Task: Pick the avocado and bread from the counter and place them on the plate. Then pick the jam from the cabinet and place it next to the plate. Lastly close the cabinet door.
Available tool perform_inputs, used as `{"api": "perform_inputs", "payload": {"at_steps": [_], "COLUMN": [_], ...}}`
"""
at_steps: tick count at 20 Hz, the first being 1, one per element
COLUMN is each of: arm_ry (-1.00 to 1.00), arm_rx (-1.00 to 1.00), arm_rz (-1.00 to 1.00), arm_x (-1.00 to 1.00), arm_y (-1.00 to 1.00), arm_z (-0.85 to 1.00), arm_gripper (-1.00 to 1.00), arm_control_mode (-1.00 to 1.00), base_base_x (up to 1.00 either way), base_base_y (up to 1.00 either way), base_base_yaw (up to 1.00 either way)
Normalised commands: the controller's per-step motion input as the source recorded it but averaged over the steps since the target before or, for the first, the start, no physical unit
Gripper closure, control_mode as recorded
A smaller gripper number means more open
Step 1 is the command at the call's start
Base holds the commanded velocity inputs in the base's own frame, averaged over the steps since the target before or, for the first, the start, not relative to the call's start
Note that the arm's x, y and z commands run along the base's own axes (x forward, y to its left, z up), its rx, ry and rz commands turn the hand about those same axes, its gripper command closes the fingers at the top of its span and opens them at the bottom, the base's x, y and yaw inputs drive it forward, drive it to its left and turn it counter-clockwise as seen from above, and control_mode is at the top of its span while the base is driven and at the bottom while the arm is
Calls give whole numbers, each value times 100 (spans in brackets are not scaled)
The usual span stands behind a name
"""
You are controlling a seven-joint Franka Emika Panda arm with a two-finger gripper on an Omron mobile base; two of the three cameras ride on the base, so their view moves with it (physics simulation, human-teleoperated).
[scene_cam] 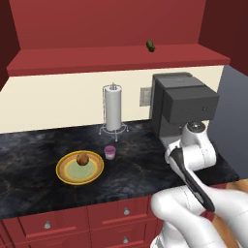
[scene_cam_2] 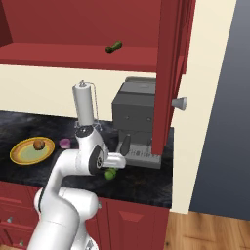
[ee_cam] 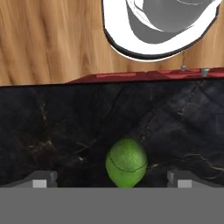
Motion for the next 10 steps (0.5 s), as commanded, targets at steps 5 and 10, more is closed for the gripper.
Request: {"api": "perform_inputs", "payload": {"at_steps": [5,10], "arm_ry": [6,1], "arm_rx": [3,0], "arm_rz": [0,0], "arm_x": [11,29], "arm_y": [0,0], "arm_z": [-31,-30], "arm_gripper": [-100,-100], "arm_control_mode": [-100,-100], "base_base_x": [0,0], "base_base_y": [0,0], "base_base_yaw": [0,0]}}
